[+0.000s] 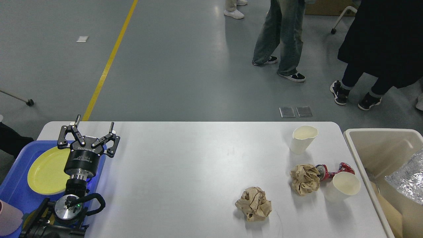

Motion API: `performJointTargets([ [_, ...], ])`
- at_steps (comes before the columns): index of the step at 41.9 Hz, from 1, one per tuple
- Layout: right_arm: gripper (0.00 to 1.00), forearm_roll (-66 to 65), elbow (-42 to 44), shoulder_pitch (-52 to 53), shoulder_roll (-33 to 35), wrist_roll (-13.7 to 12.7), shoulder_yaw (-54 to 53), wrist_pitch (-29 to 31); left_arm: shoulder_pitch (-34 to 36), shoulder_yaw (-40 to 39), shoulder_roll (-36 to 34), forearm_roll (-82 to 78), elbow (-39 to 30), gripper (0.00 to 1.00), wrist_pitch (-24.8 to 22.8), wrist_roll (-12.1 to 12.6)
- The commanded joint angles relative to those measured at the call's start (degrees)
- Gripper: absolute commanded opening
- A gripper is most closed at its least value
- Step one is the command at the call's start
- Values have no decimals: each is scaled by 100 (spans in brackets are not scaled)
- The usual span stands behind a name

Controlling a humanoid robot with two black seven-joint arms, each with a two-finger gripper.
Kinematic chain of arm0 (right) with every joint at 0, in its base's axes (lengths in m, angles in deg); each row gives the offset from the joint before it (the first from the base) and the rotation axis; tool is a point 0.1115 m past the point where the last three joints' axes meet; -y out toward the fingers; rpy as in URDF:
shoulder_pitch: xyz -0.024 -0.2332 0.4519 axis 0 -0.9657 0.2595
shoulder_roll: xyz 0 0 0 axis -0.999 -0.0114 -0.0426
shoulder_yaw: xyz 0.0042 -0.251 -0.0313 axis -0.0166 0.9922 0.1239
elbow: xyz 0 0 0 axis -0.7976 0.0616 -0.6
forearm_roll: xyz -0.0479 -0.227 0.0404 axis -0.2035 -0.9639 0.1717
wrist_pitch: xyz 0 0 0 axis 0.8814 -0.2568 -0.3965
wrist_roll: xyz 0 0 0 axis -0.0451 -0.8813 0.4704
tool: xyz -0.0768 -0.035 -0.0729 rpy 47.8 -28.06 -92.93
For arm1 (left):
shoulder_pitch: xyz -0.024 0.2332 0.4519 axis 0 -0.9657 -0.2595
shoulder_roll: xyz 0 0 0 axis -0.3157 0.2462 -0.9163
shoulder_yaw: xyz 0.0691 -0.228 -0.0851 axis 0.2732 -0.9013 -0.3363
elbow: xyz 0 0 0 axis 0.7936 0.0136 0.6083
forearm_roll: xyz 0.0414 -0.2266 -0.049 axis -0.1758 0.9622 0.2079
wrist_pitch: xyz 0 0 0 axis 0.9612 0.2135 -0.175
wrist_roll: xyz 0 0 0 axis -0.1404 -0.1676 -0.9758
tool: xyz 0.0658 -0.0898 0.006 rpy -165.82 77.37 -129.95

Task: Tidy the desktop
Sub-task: 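Open the right gripper inside the bin and raise it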

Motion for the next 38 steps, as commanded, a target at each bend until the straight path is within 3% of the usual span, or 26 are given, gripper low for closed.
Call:
performJointTargets([
  [1,0,12,977,-1082,-640,-25,-371,-489,1,0,0,0,7,96,0,0],
  [12,0,12,2832,-2621,-1765,-34,-846,-762,1,0,0,0,-1,96,0,0],
  [38,0,12,2851,-2789,-2065,-78,-802,-929,1,0,0,0,-1,96,0,0],
])
